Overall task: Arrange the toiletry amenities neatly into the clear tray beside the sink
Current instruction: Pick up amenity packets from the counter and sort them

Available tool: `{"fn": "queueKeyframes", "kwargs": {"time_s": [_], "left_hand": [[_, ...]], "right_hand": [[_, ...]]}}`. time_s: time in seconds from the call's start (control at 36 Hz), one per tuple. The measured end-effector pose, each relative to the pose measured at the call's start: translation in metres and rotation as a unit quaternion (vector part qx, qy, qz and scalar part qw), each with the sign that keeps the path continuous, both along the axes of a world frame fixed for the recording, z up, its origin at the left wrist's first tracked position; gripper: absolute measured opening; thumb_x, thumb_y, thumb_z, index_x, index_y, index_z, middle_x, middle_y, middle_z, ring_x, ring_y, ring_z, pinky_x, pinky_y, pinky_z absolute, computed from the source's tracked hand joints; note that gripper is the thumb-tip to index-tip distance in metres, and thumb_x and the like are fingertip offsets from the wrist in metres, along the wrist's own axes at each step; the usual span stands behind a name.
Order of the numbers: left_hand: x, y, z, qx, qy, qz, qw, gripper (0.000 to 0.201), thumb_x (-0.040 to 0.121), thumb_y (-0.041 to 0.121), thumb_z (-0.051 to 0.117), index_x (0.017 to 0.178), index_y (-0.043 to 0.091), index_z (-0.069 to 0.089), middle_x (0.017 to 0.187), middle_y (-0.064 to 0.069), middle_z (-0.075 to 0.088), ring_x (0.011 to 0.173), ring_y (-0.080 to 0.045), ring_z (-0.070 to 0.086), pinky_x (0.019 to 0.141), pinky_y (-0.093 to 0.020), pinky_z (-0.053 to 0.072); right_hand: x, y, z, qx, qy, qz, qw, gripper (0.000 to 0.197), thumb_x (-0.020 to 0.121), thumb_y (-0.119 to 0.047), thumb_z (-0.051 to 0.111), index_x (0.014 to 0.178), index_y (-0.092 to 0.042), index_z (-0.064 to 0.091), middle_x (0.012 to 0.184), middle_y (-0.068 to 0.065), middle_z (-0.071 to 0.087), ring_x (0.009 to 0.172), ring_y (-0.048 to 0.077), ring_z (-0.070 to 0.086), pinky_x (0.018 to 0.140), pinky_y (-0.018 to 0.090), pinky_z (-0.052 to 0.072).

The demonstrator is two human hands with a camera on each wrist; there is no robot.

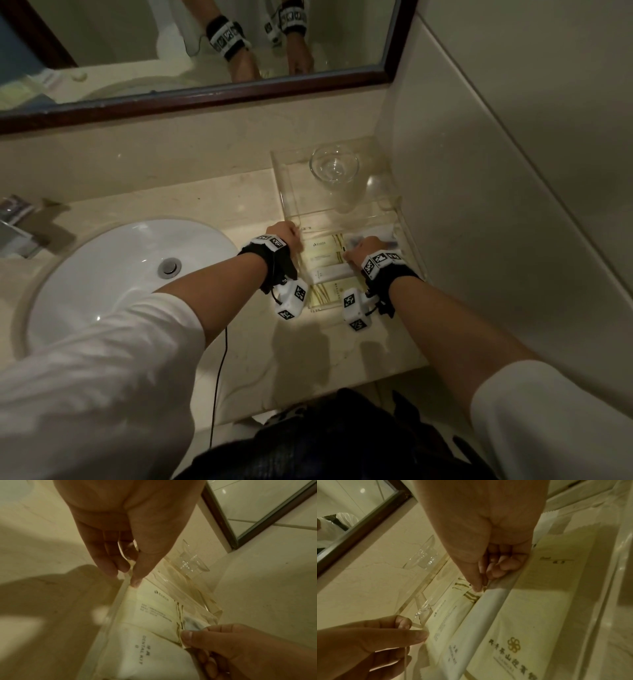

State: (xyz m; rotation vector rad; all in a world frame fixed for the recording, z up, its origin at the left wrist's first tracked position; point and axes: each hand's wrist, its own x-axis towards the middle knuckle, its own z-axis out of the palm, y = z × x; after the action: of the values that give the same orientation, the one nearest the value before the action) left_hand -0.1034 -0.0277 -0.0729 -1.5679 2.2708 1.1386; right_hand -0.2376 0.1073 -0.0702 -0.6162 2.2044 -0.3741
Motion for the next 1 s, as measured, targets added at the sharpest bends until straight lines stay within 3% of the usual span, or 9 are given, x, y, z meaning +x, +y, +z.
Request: {"fn": "queueKeyframes", "kwargs": {"time_s": [0.08, 0.19, 0.33, 0.44, 0.53, 0.58, 0.67, 0.83, 1.0], "left_hand": [[0.003, 0.003, 0.001, -0.014, 0.009, -0.002, 1.0, 0.018, 0.083, 0.009, 0.058, 0.07, 0.018, 0.051, 0.085, -0.005, 0.059, 0.08, -0.023, 0.054, 0.067, -0.025, 0.042], [0.005, 0.007, -0.001, -0.017, 0.017, 0.002, 1.0, 0.015, 0.081, 0.007, 0.059, 0.072, 0.017, 0.053, 0.084, -0.005, 0.059, 0.078, -0.023, 0.054, 0.067, -0.025, 0.042], [0.009, 0.009, 0.001, -0.013, 0.031, 0.013, 0.999, 0.03, 0.076, 0.005, 0.066, 0.062, 0.024, 0.048, 0.074, 0.003, 0.056, 0.078, -0.02, 0.055, 0.066, -0.024, 0.04], [0.016, 0.011, 0.004, 0.005, 0.069, 0.04, 0.997, 0.028, 0.074, 0.018, 0.076, 0.065, 0.026, 0.05, 0.07, 0.011, 0.054, 0.075, -0.014, 0.054, 0.058, -0.022, 0.038], [0.021, 0.015, 0.004, 0.019, 0.111, 0.096, 0.989, 0.027, 0.077, 0.032, 0.074, 0.067, 0.025, 0.05, 0.072, 0.006, 0.059, 0.069, -0.012, 0.056, 0.063, -0.023, 0.047], [0.024, 0.018, 0.006, 0.054, 0.138, 0.139, 0.979, 0.027, 0.08, 0.035, 0.07, 0.069, 0.023, 0.05, 0.077, 0.001, 0.06, 0.069, -0.017, 0.059, 0.073, -0.031, 0.054], [0.029, 0.02, 0.016, 0.123, 0.18, 0.18, 0.959, 0.021, 0.087, 0.03, 0.064, 0.075, 0.016, 0.054, 0.078, -0.003, 0.058, 0.064, -0.015, 0.054, 0.065, -0.029, 0.052], [0.048, 0.027, 0.033, 0.178, 0.218, 0.226, 0.932, 0.013, 0.091, 0.023, 0.06, 0.086, 0.011, 0.057, 0.072, -0.002, 0.054, 0.058, -0.014, 0.049, 0.058, -0.024, 0.044], [0.086, 0.035, 0.047, 0.181, 0.243, 0.259, 0.917, 0.015, 0.093, 0.018, 0.055, 0.08, 0.012, 0.055, 0.068, -0.001, 0.052, 0.057, -0.013, 0.048, 0.057, -0.022, 0.042]], "right_hand": [[0.001, 0.0, 0.001, 0.004, -0.001, 0.0, 1.0, 0.038, 0.086, -0.029, 0.061, 0.121, -0.013, 0.06, 0.101, 0.008, 0.062, 0.081, 0.021, 0.054, 0.049, 0.017, 0.03], [0.002, 0.001, 0.003, 0.01, -0.003, 0.004, 1.0, 0.031, 0.086, -0.026, 0.06, 0.116, -0.017, 0.058, 0.099, 0.008, 0.059, 0.076, 0.022, 0.054, 0.048, 0.019, 0.031], [0.002, 0.003, 0.007, 0.0, -0.01, 0.014, 1.0, 0.048, 0.09, -0.03, 0.054, 0.135, -0.012, 0.05, 0.13, 0.012, 0.058, 0.103, 0.029, 0.059, 0.076, 0.025, 0.041], [0.003, 0.004, 0.01, -0.039, -0.034, -0.002, 0.999, 0.044, 0.094, -0.031, 0.053, 0.131, -0.008, 0.053, 0.132, 0.013, 0.057, 0.116, 0.032, 0.056, 0.099, 0.033, 0.045], [0.002, 0.006, 0.013, -0.071, -0.054, -0.025, 0.996, 0.034, 0.092, -0.031, 0.055, 0.11, -0.002, 0.06, 0.11, 0.014, 0.065, 0.101, 0.031, 0.061, 0.092, 0.038, 0.049], [0.002, 0.007, 0.016, -0.087, -0.056, -0.021, 0.994, 0.028, 0.092, -0.035, 0.055, 0.093, -0.006, 0.058, 0.089, 0.006, 0.06, 0.086, 0.025, 0.057, 0.082, 0.03, 0.043], [0.005, 0.003, 0.018, -0.13, -0.044, -0.025, 0.99, 0.029, 0.09, -0.037, 0.059, 0.073, -0.016, 0.048, 0.071, 0.001, 0.05, 0.075, 0.02, 0.049, 0.073, 0.028, 0.038], [0.025, -0.014, 0.028, -0.188, -0.003, 0.023, 0.982, 0.042, 0.087, -0.034, 0.063, 0.056, -0.018, 0.04, 0.057, -0.002, 0.043, 0.056, 0.014, 0.042, 0.062, 0.026, 0.035], [0.065, -0.037, 0.038, -0.218, 0.03, 0.099, 0.97, 0.049, 0.088, -0.031, 0.062, 0.05, -0.016, 0.035, 0.054, 0.001, 0.037, 0.062, 0.021, 0.039, 0.064, 0.03, 0.031]]}}
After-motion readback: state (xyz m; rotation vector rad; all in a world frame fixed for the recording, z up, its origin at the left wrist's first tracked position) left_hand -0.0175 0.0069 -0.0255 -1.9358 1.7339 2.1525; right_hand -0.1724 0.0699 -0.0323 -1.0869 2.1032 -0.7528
